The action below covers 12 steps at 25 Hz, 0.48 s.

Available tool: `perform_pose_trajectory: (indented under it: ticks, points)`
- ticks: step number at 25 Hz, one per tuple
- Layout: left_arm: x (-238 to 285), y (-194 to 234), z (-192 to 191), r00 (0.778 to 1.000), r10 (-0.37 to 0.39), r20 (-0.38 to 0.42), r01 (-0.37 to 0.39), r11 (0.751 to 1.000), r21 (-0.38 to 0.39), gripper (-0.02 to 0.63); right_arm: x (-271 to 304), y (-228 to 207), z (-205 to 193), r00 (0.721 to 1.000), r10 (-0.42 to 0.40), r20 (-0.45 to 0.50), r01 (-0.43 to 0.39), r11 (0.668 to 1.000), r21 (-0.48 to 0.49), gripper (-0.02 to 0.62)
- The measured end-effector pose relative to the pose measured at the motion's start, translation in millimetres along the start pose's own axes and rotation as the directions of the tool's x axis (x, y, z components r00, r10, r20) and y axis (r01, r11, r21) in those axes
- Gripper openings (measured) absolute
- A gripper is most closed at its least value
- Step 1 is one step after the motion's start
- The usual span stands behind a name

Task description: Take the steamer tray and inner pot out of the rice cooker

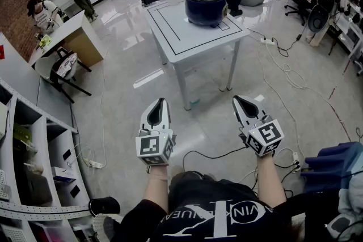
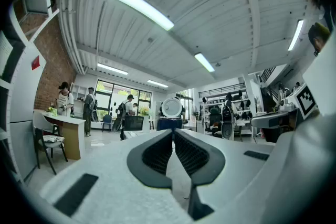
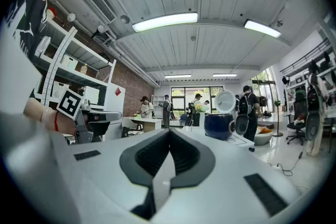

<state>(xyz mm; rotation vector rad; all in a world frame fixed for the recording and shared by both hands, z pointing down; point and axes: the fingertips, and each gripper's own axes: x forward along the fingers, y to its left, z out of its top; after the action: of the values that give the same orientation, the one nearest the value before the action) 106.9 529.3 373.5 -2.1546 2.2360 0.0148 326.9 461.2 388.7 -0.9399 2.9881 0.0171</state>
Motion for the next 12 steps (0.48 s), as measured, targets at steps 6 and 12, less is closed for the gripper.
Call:
perform_pose_trajectory:
  ticks: [6, 12]
  points:
    - [5.6, -4.5, -4.6, 1.0, -0.009, -0.006, 0.008, 1.0, -0.015, 0.02, -2.2, -6.2, 0.3, 1.0, -0.004, 0.005, 0.004, 1.0, 0.005, -0.002]
    - [15.3, -12.4, -3.6, 1.0, -0.023, 0.002, 0.023, 1.0, -0.014, 0.02, -2.4, -14.6, 0.2, 1.0, -0.004, 0.011, 0.004, 1.0, 0.01, -0.002]
